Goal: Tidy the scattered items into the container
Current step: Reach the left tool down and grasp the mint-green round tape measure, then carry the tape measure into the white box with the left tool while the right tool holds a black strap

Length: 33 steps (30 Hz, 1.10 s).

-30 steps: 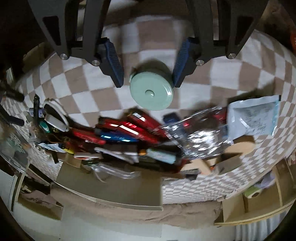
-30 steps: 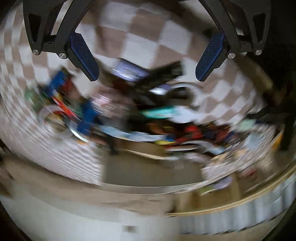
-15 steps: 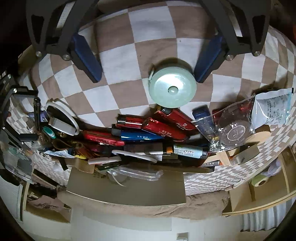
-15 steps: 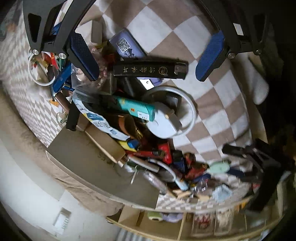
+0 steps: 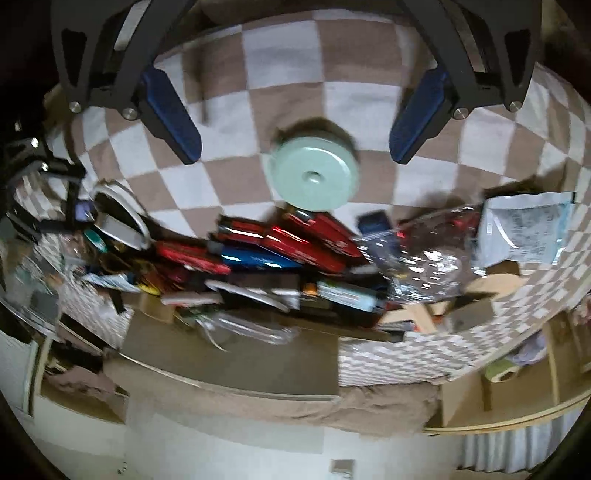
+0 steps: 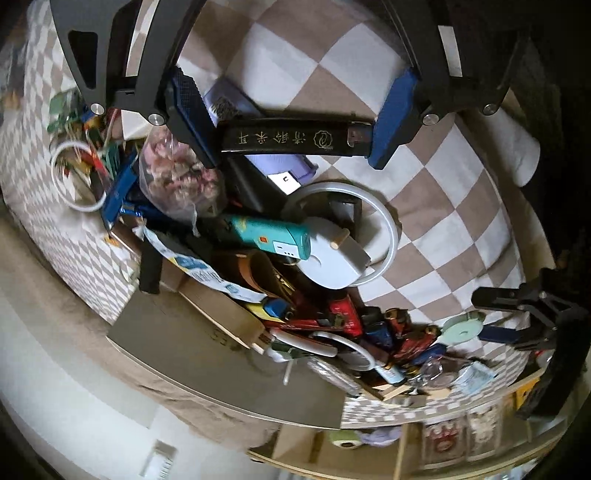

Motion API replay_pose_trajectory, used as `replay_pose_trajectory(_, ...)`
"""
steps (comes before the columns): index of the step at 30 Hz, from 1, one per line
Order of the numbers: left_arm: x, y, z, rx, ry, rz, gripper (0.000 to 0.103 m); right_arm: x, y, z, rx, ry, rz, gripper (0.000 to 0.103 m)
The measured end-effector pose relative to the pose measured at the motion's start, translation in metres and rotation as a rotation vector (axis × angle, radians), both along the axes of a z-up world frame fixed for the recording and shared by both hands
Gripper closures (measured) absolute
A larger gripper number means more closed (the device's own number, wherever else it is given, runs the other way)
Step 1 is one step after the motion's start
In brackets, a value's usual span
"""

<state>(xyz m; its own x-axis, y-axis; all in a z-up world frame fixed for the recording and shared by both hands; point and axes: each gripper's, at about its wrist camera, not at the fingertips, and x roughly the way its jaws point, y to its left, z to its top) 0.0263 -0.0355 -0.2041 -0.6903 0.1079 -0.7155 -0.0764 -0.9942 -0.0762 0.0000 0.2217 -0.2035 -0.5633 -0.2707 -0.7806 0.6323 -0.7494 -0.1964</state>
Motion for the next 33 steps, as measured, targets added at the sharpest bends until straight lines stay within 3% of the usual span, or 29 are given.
replay_pose_trajectory(6,-0.008,-0.004,0.0,-0.013,0.0,0.031,0.003,0.001,0.002,0.0,-0.031,-0.021,-0.104,0.022)
replay_pose_trajectory(9,-0.013,0.001,0.0,-0.044,-0.005,0.029,0.021,0.002,0.0,0.001,-0.06,-0.028,-0.176,0.022)
replay_pose_trajectory(11,-0.015,0.002,-0.003,-0.063,-0.009,0.031,0.025,0.004,-0.002,0.001,-0.067,-0.026,-0.204,0.022)
replay_pose_trajectory(13,-0.015,0.004,-0.003,-0.084,0.002,0.035,0.039,0.006,-0.003,0.001,-0.074,-0.022,-0.229,0.022)
replay_pose_trajectory(16,-0.016,0.007,-0.004,-0.087,0.007,0.026,0.053,0.01,-0.007,-0.001,-0.059,-0.004,-0.258,0.022)
replay_pose_trajectory(23,-0.012,0.011,0.0,-0.063,-0.003,-0.013,0.053,0.012,-0.006,0.004,-0.135,-0.032,-0.311,0.022)
replay_pose_trajectory(33,-0.007,0.022,0.021,0.031,0.002,-0.044,0.053,0.015,-0.016,0.023,-0.214,-0.008,-0.324,0.022)
